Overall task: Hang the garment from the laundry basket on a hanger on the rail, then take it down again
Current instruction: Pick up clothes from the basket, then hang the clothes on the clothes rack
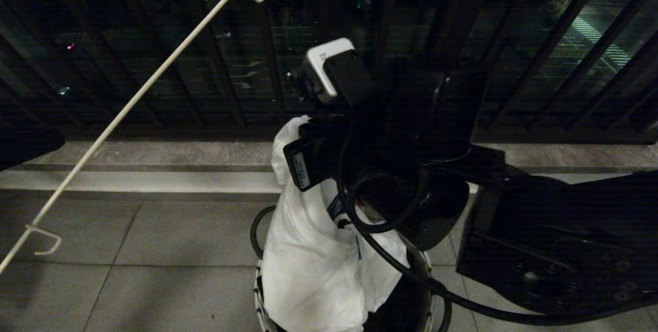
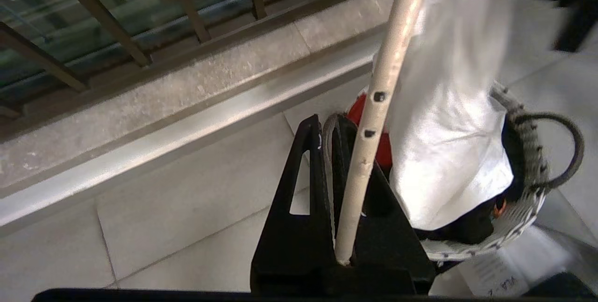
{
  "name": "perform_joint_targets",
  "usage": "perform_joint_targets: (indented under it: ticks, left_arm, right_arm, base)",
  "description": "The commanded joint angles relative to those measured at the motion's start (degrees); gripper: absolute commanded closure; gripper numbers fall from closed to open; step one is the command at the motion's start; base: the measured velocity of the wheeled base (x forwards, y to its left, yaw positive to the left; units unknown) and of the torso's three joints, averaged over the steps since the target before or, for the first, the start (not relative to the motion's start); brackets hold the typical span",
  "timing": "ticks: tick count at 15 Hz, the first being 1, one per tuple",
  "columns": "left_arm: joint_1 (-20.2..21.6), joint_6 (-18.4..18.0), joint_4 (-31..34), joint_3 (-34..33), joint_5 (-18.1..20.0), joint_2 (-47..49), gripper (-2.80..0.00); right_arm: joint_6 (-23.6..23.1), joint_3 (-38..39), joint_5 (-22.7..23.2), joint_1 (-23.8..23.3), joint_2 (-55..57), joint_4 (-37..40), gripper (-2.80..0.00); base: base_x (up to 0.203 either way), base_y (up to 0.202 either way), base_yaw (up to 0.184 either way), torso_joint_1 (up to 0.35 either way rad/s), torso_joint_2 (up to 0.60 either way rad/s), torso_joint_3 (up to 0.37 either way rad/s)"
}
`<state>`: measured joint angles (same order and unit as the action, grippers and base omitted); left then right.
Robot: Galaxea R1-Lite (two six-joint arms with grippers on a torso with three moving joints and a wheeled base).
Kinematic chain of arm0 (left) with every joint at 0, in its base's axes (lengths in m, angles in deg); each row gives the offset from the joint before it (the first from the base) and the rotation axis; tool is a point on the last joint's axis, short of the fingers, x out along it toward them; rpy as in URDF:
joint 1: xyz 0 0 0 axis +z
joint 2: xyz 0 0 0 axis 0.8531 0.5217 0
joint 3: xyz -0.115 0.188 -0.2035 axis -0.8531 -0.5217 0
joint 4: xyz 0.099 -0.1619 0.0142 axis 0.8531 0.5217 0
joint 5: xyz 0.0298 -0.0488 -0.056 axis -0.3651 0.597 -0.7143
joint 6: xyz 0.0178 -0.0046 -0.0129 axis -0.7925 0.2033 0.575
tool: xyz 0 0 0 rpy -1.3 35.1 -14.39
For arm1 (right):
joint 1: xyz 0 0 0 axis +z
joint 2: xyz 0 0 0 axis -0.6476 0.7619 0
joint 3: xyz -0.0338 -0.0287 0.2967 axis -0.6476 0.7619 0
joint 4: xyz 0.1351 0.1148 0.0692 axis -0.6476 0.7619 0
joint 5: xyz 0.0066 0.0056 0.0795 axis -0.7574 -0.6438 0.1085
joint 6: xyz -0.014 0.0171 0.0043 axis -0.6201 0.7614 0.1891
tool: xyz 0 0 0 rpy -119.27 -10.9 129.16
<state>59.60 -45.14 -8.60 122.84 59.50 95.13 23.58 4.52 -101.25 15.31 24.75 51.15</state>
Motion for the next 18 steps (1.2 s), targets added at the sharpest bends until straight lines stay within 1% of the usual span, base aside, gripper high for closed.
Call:
perform_joint_targets:
  ticks: [1,3,6,8,12,15,16,18]
  left_arm:
    - [0.01,1.13,0.06,1.02,0.13,-0.29,0.00]
    - [0.01,1.87,0.06,1.60,0.13,-0.29,0.00]
    - [0.01,2.26,0.06,1.63,0.13,-0.82,0.00]
    - [0.01,2.28,0.06,1.63,0.13,-1.19,0.00]
    - [0.01,2.61,0.06,1.63,0.13,-1.88,0.00]
    - [0.70,3.47,-0.02,2.22,0.13,-2.27,0.00]
    - [1.92,3.84,-0.04,2.45,0.13,-2.31,0.00]
    - [4.42,5.39,-0.10,3.56,0.13,-2.31,0.00]
  right_arm:
    - [-0.50,-1.02,-1.89,1.30,-5.89,2.98,0.00]
    - [-3.67,-3.44,-4.73,2.35,-8.55,5.61,0.00]
    - [-9.76,-9.02,-10.08,3.97,-9.34,6.36,0.00]
    - [-11.93,-14.20,-14.15,5.21,-9.39,8.43,0.00]
    - [-12.70,-26.75,-17.59,6.02,-11.31,19.50,0.00]
    - [-12.54,-37.31,-19.68,6.02,-11.05,31.09,0.00]
    - [-12.50,-38.13,-20.23,6.02,-10.79,33.62,0.00]
    - [-11.96,-38.06,-20.95,6.02,-10.88,33.96,0.00]
  base:
    - [0.000,0.000,0.000,0.000,0.00,0.000]
    - [0.000,0.000,0.000,0.000,0.00,0.000]
    - [0.000,0.000,0.000,0.000,0.00,0.000]
    - [0.000,0.000,0.000,0.000,0.00,0.000]
    - [0.000,0.000,0.000,0.000,0.00,0.000]
    - [0.000,0.000,0.000,0.000,0.00,0.000]
    - [0.000,0.000,0.000,0.000,0.00,0.000]
    - [0.000,0.000,0.000,0.000,0.00,0.000]
